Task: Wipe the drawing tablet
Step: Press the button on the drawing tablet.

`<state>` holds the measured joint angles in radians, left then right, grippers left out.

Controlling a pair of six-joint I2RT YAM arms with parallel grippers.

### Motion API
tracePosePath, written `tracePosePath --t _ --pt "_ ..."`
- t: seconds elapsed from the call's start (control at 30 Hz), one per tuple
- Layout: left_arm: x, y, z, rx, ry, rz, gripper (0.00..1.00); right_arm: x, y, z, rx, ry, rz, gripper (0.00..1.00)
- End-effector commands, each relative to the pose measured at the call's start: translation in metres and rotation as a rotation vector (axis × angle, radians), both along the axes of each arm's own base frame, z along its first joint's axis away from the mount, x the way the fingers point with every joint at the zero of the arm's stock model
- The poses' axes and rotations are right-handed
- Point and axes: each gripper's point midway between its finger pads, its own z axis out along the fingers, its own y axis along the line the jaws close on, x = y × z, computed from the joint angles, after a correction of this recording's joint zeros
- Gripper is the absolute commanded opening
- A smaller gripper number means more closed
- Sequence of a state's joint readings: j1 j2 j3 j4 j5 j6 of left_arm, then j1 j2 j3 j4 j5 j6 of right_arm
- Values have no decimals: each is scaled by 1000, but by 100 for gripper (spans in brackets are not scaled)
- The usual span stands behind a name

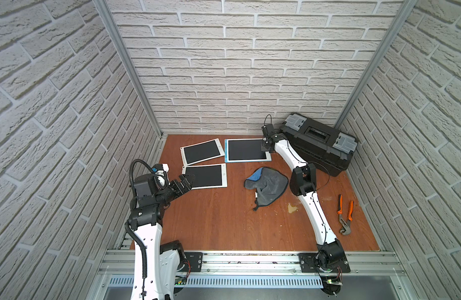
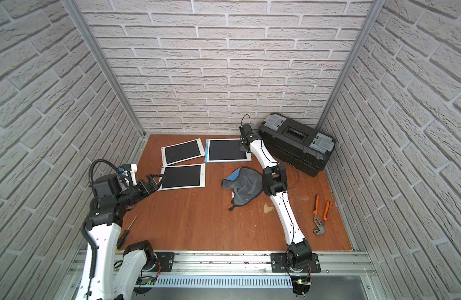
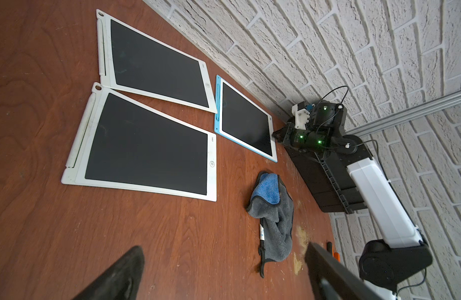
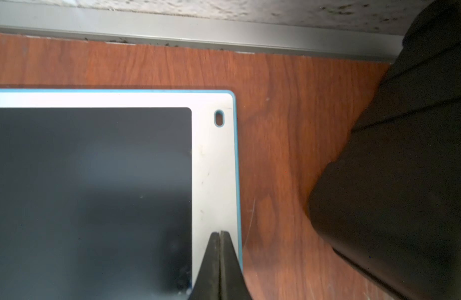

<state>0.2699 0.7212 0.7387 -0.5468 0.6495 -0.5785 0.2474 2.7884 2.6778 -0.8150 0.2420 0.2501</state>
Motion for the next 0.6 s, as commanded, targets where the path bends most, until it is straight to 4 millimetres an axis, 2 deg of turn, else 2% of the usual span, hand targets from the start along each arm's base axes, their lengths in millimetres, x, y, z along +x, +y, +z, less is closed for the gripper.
tracePosePath --t 0.0,0.23,0.33,0.4,0.47,0.57 --pt "3 0 6 13 -44 -13 98 -5 -1 3 27 22 -5 2" --pt "2 0 6 13 -43 -11 98 7 -4 82 19 -133 -8 2" --pt "2 0 7 14 -46 -11 98 9 -6 106 11 -177 -6 2" --pt "2 0 7 14 -46 -11 98 9 -6 113 8 -193 -5 2" --pt "2 0 6 14 -45 -9 98 9 -7 112 7 -190 -5 2" --pt "2 0 6 14 -44 -10 98 7 -6 97 10 -156 -4 2"
